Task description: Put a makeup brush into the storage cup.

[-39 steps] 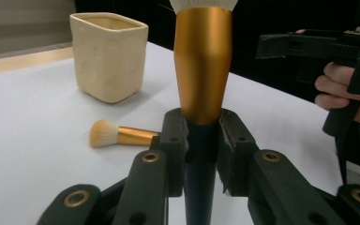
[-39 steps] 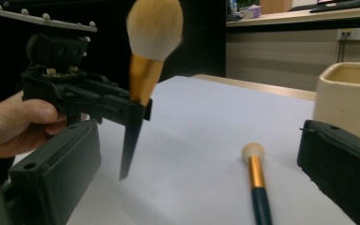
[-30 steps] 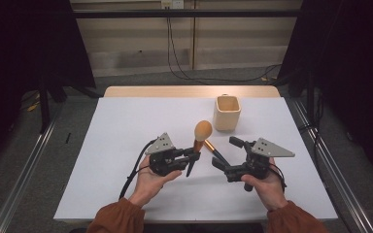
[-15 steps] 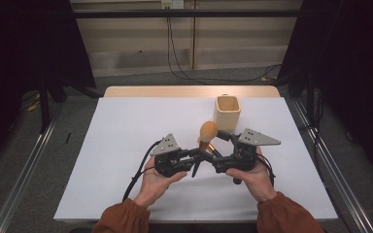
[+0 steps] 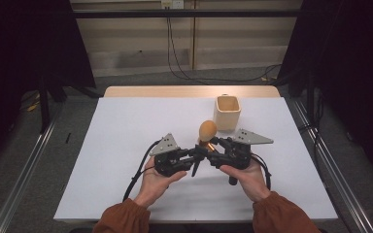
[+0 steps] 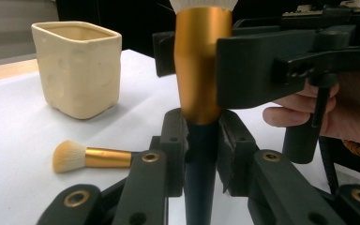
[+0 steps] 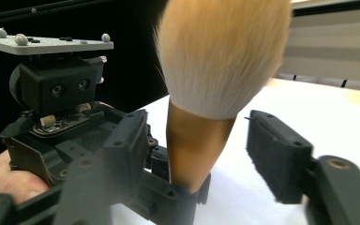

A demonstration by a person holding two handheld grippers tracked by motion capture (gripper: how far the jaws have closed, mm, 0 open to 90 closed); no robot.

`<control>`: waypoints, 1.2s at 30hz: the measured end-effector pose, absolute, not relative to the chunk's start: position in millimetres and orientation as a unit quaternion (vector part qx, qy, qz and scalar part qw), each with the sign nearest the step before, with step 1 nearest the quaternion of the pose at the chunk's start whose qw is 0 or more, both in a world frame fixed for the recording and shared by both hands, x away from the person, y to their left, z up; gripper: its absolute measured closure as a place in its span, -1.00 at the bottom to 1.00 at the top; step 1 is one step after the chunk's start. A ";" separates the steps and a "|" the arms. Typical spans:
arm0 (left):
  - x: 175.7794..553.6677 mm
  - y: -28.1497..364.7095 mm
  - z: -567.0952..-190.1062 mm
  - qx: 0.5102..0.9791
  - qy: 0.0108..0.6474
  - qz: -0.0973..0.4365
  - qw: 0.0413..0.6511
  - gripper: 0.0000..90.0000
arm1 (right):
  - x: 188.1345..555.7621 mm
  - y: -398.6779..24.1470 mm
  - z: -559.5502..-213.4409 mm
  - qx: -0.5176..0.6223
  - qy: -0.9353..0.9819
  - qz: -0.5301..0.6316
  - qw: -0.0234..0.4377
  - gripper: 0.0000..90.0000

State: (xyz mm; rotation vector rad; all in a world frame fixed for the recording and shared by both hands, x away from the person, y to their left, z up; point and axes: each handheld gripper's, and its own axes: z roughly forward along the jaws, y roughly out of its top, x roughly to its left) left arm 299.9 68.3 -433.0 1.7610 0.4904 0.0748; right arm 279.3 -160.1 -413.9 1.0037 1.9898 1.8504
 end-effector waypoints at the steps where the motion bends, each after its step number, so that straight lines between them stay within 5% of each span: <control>1: 299.8 68.0 -433.3 0.763 0.214 0.032 0.610 0.65 | 279.6 -159.7 -414.6 0.348 0.683 0.631 0.119 -0.02; 7: 300.8 67.4 -435.7 0.762 0.214 0.033 0.610 0.65 | 281.7 -158.1 -419.7 0.349 0.688 0.628 0.104 0.41; 26: 300.2 65.3 -439.9 0.767 0.208 0.033 0.606 0.62 | 281.0 -159.1 -420.2 0.335 0.699 0.621 0.117 0.42; 36: 301.1 66.8 -442.0 0.766 0.227 0.033 0.601 0.16 | 281.5 -165.0 -417.2 0.332 0.697 0.623 0.128 0.42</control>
